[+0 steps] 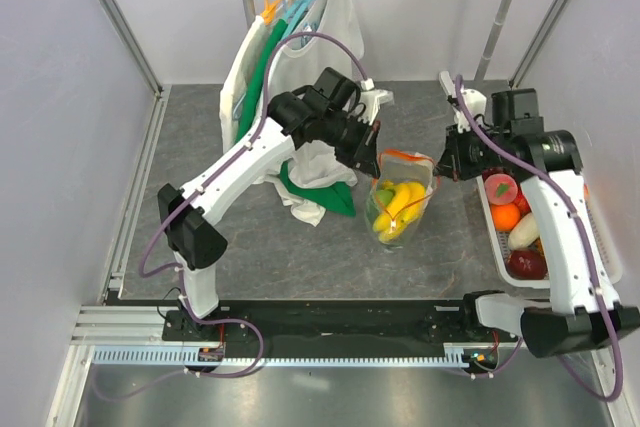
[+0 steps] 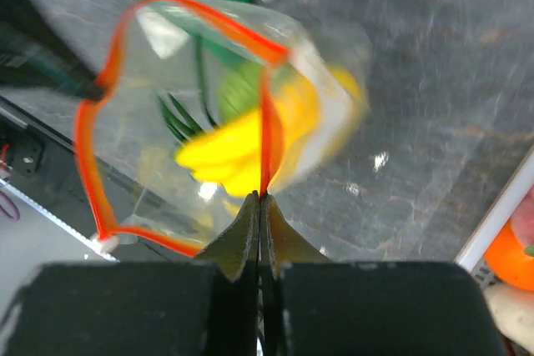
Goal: Place the food in the zip-top bag and seal the zipper
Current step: Adjust the zipper food storage bag at the center of the board.
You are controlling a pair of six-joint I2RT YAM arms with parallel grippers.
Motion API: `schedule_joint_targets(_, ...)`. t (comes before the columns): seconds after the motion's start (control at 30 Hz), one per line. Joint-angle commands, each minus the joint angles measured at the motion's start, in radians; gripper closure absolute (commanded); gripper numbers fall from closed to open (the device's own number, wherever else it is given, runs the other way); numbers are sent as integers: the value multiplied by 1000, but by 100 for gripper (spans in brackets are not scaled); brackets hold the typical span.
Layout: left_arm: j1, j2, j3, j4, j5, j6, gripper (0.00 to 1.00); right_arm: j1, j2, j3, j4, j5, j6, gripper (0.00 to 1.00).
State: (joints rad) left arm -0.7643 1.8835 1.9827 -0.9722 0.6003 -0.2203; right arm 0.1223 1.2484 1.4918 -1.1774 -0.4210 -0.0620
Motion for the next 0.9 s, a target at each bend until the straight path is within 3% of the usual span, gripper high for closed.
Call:
schedule_joint_targets(0.0,8,-60,113,6,-109,36,98,-6,-90,73,-33,-111,-31,100)
schedule_joint_targets(0.23,5,-20,73,-39,-203,47,98,-4,11,-34,-39,-2,-165,100)
schedule_joint_targets(0.37,6,-23,56,-36,-203,35,98,-6,48,-2,-25,5,-205,100)
schedule_joint_targets(0.47,8,-27,42,-31,-224,39,98,-10,60,88,-63,4,-260,70)
schedule_joint_targets(0.5,10,-24,39,-31,-232,44,98,-12,60,114,-79,1,-289,42)
schedule_joint_targets(0.6,22,-18,38,-30,-235,44,98,-38,60,185,-105,89,-323,13)
schedule_joint_targets(0.67,26,-21,38,-28,-237,45,98,-94,59,194,-110,100,-332,10)
schedule_joint_targets(0.87,30,-32,33,-26,-220,47,98,-522,129,145,-152,-28,-473,9)
